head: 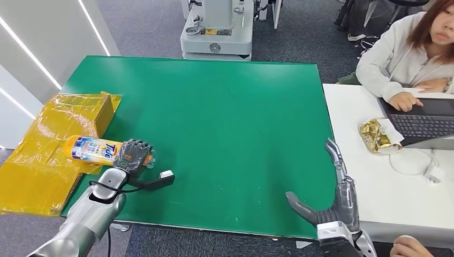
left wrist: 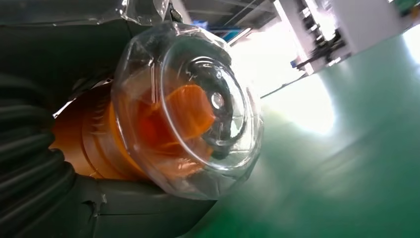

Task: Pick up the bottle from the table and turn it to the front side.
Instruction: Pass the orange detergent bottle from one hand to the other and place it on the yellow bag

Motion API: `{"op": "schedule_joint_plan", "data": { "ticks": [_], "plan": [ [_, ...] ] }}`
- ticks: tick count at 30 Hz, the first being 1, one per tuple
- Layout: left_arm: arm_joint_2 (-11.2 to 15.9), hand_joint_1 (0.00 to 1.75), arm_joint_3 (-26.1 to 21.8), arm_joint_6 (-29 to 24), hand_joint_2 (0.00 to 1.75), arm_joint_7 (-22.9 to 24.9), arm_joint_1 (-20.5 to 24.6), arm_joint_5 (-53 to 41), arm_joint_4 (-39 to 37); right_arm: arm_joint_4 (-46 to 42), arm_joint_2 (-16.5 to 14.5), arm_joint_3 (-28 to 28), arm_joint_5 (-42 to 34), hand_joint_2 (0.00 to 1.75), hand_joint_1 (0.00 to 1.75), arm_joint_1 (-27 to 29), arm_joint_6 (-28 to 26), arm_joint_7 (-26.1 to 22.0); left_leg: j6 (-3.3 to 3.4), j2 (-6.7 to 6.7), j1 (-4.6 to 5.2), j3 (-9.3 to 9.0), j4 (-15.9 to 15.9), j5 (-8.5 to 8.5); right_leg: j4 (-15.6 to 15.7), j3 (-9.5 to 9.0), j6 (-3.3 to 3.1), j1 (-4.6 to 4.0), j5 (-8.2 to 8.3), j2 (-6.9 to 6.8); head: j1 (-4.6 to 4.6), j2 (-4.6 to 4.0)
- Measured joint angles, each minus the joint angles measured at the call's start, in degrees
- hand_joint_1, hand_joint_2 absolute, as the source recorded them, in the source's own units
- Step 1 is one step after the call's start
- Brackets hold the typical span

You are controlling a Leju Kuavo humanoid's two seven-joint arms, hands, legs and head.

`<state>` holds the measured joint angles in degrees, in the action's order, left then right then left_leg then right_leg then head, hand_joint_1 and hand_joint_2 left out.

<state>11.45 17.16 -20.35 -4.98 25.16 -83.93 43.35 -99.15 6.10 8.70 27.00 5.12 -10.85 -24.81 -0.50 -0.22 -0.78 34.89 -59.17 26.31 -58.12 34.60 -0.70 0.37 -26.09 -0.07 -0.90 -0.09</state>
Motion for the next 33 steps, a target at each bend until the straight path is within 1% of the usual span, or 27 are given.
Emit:
{"op": "schedule_joint_plan", "data": {
  "ticks": [8, 9, 12, 13, 15, 19, 26, 33],
  "plan": [
    [0.00, 1.75, -1.58, -0.25, 1.75, 2.57, 1.81, -1.57, -3.83, 0.21, 0.00, 0.00, 0.54, 1.75, 0.00, -0.03, 0.71, 0.02, 0.00, 0.01, 0.00, 0.00, 0.00, 0.00, 0.00, -0.01, 0.00, 0.00, 0.00, -0.01, 0.00, 0.00],
    [0.00, 1.43, -1.63, -0.40, 1.75, 3.06, 1.92, -1.93, -4.06, 0.30, 0.00, 0.00, 0.62, 1.75, 0.00, -0.06, 0.95, 0.01, 0.00, 0.00, 0.00, 0.00, 0.00, 0.00, 0.00, -0.01, 0.00, 0.00, 0.00, 0.00, 0.00, 0.00],
    [-0.02, 0.12, -1.66, -0.92, 1.75, 4.39, 2.27, -2.35, -4.77, 0.63, -0.02, 0.01, 0.77, 1.75, 0.00, -0.21, 1.25, -0.01, 0.00, 0.02, 0.00, -0.01, 0.00, 0.00, 0.00, -0.01, 0.00, 0.00, 0.00, -0.01, 0.00, 0.00],
    [-0.04, 0.00, -1.66, -1.16, 1.75, 4.73, 2.44, -2.39, -4.97, 0.75, -0.03, 0.01, 0.80, 1.75, 0.00, -0.29, 1.24, -0.02, 0.00, 0.02, 0.00, -0.01, 0.00, -0.01, 0.00, -0.01, 0.00, 0.00, 0.00, -0.02, 0.00, 0.00],
    [-0.15, 0.00, -1.69, -1.93, 1.75, 5.01, 2.82, -2.41, -5.30, 0.95, -0.04, 0.04, 0.87, 1.75, 0.00, -0.39, 1.23, -0.02, 0.00, 0.03, 0.00, -0.01, 0.00, -0.01, 0.00, -0.02, 0.00, 0.00, 0.00, -0.02, 0.00, 0.00],
    [-0.78, 0.00, -2.29, -3.42, 1.75, 3.73, 3.19, -2.42, -5.47, 1.15, -0.04, 0.20, 1.08, 1.75, 0.00, -0.42, 1.22, -0.01, 0.00, 0.03, 0.01, -0.01, 0.00, -0.01, 0.00, -0.02, 0.00, 0.01, 0.01, -0.02, 0.00, 0.00],
    [-3.36, 0.00, -4.60, -4.01, 1.75, -1.54, 2.36, -1.67, -3.68, 1.19, -0.04, 0.44, 1.28, 1.75, 0.00, -0.44, 1.32, 0.17, 0.00, 0.09, 0.02, -0.01, 0.00, 0.00, 0.00, -0.06, 0.00, 0.01, 0.00, -0.10, 0.01, 0.00],
    [-4.53, 0.00, -5.80, -3.72, 1.75, -2.28, 1.21, -1.41, -1.95, 1.19, -0.04, 0.44, 1.28, 1.75, 0.00, -0.42, 1.33, 0.19, 0.00, 0.08, 0.01, -0.03, 0.00, -0.01, 0.00, -0.06, 0.00, 0.01, 0.01, -0.09, 0.00, 0.00]
  ]
}}
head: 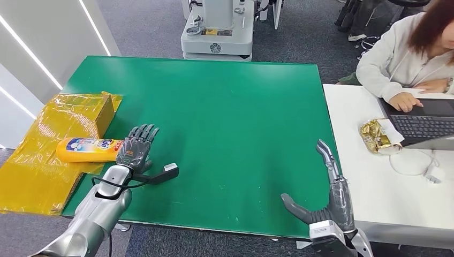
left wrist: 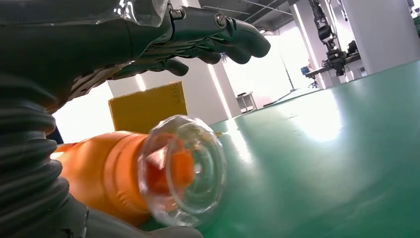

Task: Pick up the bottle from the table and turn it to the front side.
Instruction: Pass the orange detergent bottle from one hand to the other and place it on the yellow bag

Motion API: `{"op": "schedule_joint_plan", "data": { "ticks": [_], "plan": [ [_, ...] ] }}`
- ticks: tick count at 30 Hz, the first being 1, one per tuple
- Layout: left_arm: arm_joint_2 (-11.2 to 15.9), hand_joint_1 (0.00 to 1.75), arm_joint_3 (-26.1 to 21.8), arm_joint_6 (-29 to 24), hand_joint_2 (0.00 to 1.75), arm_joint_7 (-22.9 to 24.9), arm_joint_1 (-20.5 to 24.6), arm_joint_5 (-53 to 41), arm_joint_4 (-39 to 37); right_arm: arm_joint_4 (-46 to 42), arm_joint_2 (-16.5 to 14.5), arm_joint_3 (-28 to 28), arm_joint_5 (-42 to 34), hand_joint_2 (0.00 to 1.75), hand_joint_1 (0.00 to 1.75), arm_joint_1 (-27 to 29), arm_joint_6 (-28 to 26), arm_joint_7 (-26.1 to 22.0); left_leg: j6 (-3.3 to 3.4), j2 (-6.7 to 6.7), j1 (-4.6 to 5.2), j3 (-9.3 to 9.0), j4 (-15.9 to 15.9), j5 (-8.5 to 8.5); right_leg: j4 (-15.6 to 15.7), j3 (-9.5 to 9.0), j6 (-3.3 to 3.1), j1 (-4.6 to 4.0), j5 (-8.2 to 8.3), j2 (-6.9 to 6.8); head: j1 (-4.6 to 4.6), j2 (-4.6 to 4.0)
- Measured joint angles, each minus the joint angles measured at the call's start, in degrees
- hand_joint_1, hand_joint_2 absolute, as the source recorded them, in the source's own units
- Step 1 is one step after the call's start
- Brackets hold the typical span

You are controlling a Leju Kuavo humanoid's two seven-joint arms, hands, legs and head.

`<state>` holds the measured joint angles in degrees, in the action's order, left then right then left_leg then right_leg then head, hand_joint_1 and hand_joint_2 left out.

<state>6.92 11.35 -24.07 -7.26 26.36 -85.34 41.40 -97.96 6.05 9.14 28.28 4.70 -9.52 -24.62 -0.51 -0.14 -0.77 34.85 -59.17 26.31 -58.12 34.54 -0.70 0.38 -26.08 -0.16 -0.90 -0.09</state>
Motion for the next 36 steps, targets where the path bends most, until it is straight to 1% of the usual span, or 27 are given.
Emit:
{"op": "schedule_joint_plan", "data": {
  "ticks": [4, 7, 10, 12, 16, 18, 21, 24, 27, 29, 32, 33, 36],
  "plan": [
    [-0.75, 0.00, -0.36, -0.18, 1.75, -1.91, -1.00, 2.49, 1.41, 0.00, 0.00, 0.00, -0.02, 1.75, 0.00, 0.01, 0.48, 0.01, 0.00, 0.00, 0.00, 0.00, 0.00, 0.00, 0.00, 0.01, 0.00, 0.00, 0.00, 0.01, 0.00, 0.00],
    [-1.94, 0.00, -0.86, 0.13, 1.75, -4.01, -2.63, 6.78, 3.93, -0.01, -0.02, 0.00, 0.07, 1.75, 0.00, 0.07, 0.82, 0.11, 0.00, -0.01, 0.00, 0.01, 0.00, 0.01, 0.01, 0.01, 0.00, 0.00, 0.00, 0.01, 0.01, 0.00],
    [-3.20, 0.00, -1.08, 0.03, 1.75, -6.15, -4.90, 12.92, 8.19, -0.30, -0.13, -0.04, 0.42, 1.75, 0.00, 0.54, 1.33, 0.60, 0.01, -0.02, 0.01, 0.02, -0.01, 0.01, 0.02, 0.02, 0.01, 0.01, -0.01, 0.02, 0.00, 0.00],
    [-4.29, 0.00, -1.10, -0.19, 1.75, -8.03, -6.87, 19.01, 12.54, -0.83, -0.32, -0.15, 0.60, 1.75, 0.00, 1.05, 1.81, 0.85, 0.02, 0.00, 0.02, 0.03, -0.01, 0.02, 0.03, 0.02, 0.01, 0.01, -0.01, 0.01, 0.01, 0.00],
    [-6.95, 0.00, -0.81, -0.81, 1.75, -11.23, -11.51, 29.77, 24.35, -2.03, -1.13, -0.71, 1.04, 1.75, 0.00, 2.23, 2.13, 0.99, 0.05, -0.01, 0.02, 0.03, -0.01, 0.06, 0.04, 0.02, 0.03, 0.01, -0.03, 0.01, 0.01, 0.00],
    [-8.13, 0.00, 0.06, -1.01, 1.75, -12.96, -13.53, 34.28, 30.47, -2.55, -1.79, -0.99, 1.33, 1.75, 0.00, 2.69, 2.14, 1.01, 0.04, -0.01, 0.02, 0.03, -0.01, 0.07, 0.05, 0.02, 0.03, 0.01, -0.03, 0.02, 0.01, 0.00],
    [-9.28, 0.00, 2.16, 0.52, 1.75, -16.16, -15.97, 44.10, 38.84, -3.07, -2.49, -1.16, 1.32, 1.75, 0.00, 3.44, 1.92, 0.90, 0.05, -0.02, 0.02, 0.02, -0.01, 0.08, 0.05, 0.02, 0.03, 0.01, -0.03, 0.02, 0.01, 0.00],
    [-9.78, 0.00, 4.09, 2.04, 1.75, -17.70, -17.84, 49.74, 44.99, -3.13, -2.60, -1.16, 0.86, 1.75, 0.00, 4.25, 1.66, 0.58, 0.06, -0.02, 0.01, 0.02, -0.01, 0.09, 0.05, 0.02, 0.03, 0.01, -0.03, 0.01, 0.01, 0.00],
    [-9.94, 0.00, 5.54, 3.09, 1.75, -18.72, -19.12, 52.87, 49.22, -3.12, -2.77, -1.16, 0.01, 1.75, 0.00, 4.70, 1.07, 0.25, 0.06, -0.03, 0.01, 0.02, 0.00, 0.09, 0.04, 0.02, 0.03, 0.00, -0.03, 0.02, 0.00, 0.00],
    [-9.85, 0.00, 6.58, 5.13, 1.75, -19.22, -19.87, 56.91, 51.60, -3.11, -2.92, -1.16, -0.95, 1.75, 0.00, 4.88, 0.44, -0.12, 0.06, -0.03, 0.00, 0.01, 0.00, 0.09, 0.04, 0.01, 0.03, 0.00, -0.03, 0.01, 0.00, 0.00],
    [-9.67, 0.00, 8.16, 10.72, 1.75, -19.08, -20.90, 66.16, 53.60, -3.10, -3.27, -1.15, -2.75, 1.75, 0.00, 5.10, -0.63, -0.59, 0.06, -0.03, 0.01, 0.01, 0.00, 0.09, 0.04, 0.01, 0.03, 0.00, -0.03, 0.01, 0.00, 0.00],
    [-9.64, 0.00, 8.54, 11.53, 1.75, -19.04, -21.24, 67.88, 53.76, -3.10, -3.35, -1.14, -3.25, 1.75, 0.00, 5.27, -1.05, -0.65, 0.06, -0.03, 0.01, 0.01, 0.00, 0.09, 0.04, 0.01, 0.03, 0.00, -0.03, 0.02, 0.00, 0.00],
    [-9.55, 0.00, 9.20, 11.38, 1.75, -19.13, -22.10, 69.10, 53.79, -3.11, -3.47, -1.09, -4.04, 1.75, 0.00, 5.89, -2.02, -0.65, 0.06, -0.03, 0.01, 0.02, 0.00, 0.09, 0.05, 0.01, 0.03, 0.00, -0.03, 0.02, 0.00, 0.00]
  ]
}}
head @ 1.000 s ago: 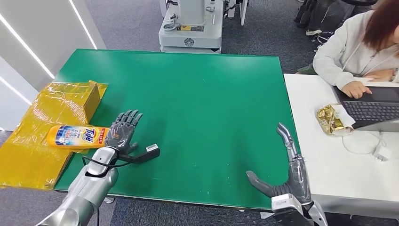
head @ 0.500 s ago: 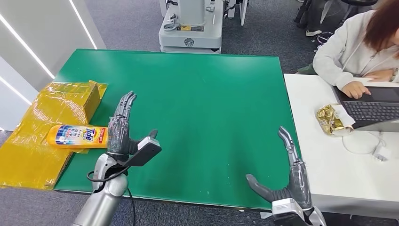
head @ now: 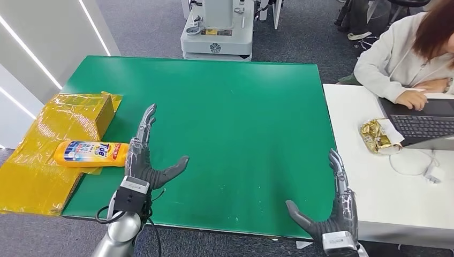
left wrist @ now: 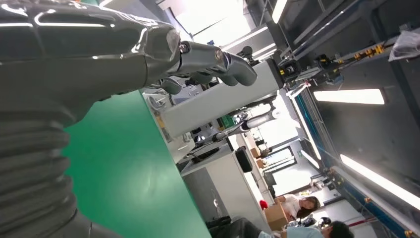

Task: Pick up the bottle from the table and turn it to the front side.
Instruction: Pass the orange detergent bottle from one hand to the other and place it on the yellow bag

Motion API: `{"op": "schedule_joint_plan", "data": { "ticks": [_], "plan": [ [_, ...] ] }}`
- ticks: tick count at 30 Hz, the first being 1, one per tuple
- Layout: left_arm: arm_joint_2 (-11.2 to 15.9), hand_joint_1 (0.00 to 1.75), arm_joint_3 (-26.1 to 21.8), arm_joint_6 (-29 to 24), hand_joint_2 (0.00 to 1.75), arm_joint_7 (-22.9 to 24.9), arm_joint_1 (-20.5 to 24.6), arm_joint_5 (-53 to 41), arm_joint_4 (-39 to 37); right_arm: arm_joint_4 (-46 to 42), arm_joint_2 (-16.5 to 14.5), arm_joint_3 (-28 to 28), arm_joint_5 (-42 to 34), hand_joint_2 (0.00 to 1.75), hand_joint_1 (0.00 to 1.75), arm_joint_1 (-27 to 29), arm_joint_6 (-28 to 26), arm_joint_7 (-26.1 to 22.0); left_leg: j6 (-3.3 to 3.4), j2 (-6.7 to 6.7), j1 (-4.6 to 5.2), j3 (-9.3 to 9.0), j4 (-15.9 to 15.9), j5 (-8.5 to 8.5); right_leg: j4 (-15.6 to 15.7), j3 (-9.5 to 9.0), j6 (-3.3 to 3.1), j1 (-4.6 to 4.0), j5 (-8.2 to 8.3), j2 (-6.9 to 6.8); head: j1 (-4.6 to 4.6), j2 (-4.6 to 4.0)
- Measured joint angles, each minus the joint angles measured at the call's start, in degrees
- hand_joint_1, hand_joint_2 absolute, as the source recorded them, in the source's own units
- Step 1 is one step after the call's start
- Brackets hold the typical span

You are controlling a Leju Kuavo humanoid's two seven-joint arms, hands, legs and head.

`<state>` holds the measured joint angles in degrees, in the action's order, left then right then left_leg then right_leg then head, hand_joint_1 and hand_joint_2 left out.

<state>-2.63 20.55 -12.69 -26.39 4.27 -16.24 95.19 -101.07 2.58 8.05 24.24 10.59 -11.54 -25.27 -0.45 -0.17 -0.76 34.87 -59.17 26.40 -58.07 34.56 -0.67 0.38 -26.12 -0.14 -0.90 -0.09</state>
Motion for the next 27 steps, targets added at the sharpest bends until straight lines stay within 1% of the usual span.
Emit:
{"op": "schedule_joint_plan", "data": {
  "ticks": [2, 6, 9, 16, 22, 27],
  "plan": [
    [0.09, 0.00, 0.20, 1.53, 1.75, 0.59, -0.53, 2.91, 0.00, -0.05, -0.04, 0.03, -0.31, 1.75, 0.00, 0.33, -0.48, -0.01, 0.00, 0.00, 0.00, 0.00, 0.00, 0.00, 0.00, 0.00, 0.00, 0.00, -0.01, 0.00, 0.00, 0.00],
    [0.22, 0.00, 0.29, 7.75, 1.75, 3.58, -2.52, 11.79, -0.50, -0.43, -0.48, 0.02, -0.98, 1.75, 0.00, 1.15, -1.19, -0.27, 0.00, -0.02, 0.00, 0.00, 0.00, 0.02, 0.01, 0.01, -0.01, 0.00, -0.03, 0.02, 0.01, 0.00],
    [0.27, 0.00, 0.30, 10.65, 1.75, 4.27, -4.01, 14.98, -1.64, -0.85, -1.31, 0.02, -1.08, 1.75, 0.00, 1.61, -1.26, -0.57, -0.01, -0.02, 0.00, 0.00, 0.01, 0.03, 0.00, 0.01, -0.03, 0.00, -0.04, 0.02, 0.01, 0.00],
    [-0.39, 0.00, 0.10, 13.11, 1.75, 4.42, -5.20, 16.38, -2.57, -1.92, -2.97, 0.09, -1.17, 1.75, 0.00, 1.87, -1.26, -1.97, -0.01, -0.01, 0.00, 0.00, 0.01, 0.03, 0.00, 0.00, -0.03, 0.00, -0.04, 0.01, 0.00, 0.00],
    [-1.13, 0.00, -1.51, 14.09, 1.75, 4.43, -5.23, 16.62, -2.12, -3.03, -4.15, 1.42, 0.18, 1.75, 0.00, 2.28, -1.50, -2.48, -0.01, 0.00, 0.00, -0.01, 0.01, 0.03, -0.01, -0.01, -0.03, 0.00, -0.04, -0.01, 0.00, 0.00],
    [-1.60, 0.00, -2.19, 13.00, 1.75, 4.11, -5.62, 15.34, -1.78, -3.39, -5.19, 2.79, -1.57, 1.75, 0.00, 3.72, -3.08, -2.45, -0.02, 0.00, -0.01, 0.00, 0.02, 0.03, -0.01, 0.00, -0.04, 0.00, -0.05, -0.01, 0.01, 0.00]
  ]
}}
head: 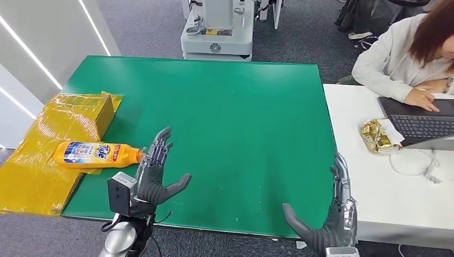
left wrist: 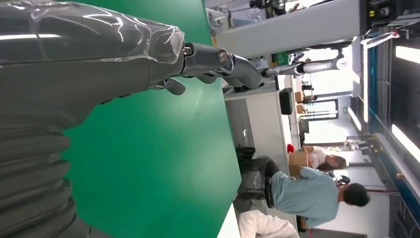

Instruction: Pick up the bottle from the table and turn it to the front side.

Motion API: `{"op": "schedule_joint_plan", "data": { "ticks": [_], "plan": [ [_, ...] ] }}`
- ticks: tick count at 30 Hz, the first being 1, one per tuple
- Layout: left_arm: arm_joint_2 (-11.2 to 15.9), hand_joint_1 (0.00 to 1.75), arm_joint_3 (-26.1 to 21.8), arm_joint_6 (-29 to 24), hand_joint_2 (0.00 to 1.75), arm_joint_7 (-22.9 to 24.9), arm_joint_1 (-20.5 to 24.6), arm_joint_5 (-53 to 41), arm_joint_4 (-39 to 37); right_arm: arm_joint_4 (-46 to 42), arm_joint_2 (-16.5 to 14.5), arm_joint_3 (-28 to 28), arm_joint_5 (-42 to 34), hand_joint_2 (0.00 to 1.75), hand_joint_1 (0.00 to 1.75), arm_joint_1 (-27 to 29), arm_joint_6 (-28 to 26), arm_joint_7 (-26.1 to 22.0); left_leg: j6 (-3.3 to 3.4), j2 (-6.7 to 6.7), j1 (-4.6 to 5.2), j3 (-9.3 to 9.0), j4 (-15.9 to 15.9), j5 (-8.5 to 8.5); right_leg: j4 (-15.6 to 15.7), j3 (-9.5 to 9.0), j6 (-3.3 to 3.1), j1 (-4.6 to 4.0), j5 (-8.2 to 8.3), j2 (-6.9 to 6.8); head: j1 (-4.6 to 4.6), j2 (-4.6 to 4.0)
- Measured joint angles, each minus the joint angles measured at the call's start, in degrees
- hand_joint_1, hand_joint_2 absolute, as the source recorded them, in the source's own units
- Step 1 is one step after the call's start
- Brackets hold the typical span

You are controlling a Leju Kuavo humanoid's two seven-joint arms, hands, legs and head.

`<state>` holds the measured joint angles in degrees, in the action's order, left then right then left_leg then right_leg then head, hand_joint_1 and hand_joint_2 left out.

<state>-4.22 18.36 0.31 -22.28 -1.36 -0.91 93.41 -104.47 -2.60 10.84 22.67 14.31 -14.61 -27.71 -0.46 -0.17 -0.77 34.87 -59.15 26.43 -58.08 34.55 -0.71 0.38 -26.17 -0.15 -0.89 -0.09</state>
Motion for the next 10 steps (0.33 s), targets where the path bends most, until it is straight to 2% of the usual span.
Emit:
{"op": "schedule_joint_plan", "data": {
  "ticks": [10],
  "plan": [
    [-0.21, 0.00, 0.00, -3.52, 1.75, -1.48, -1.94, -0.45, 1.50, -0.62, -1.16, 1.22, -4.12, 1.75, 0.00, 1.62, 0.54, 0.73, 0.00, 0.00, 0.00, 0.00, 0.00, 0.00, 0.00, -0.01, 0.01, 0.00, -0.05, 0.00, -0.01, 0.00]
  ]
}}
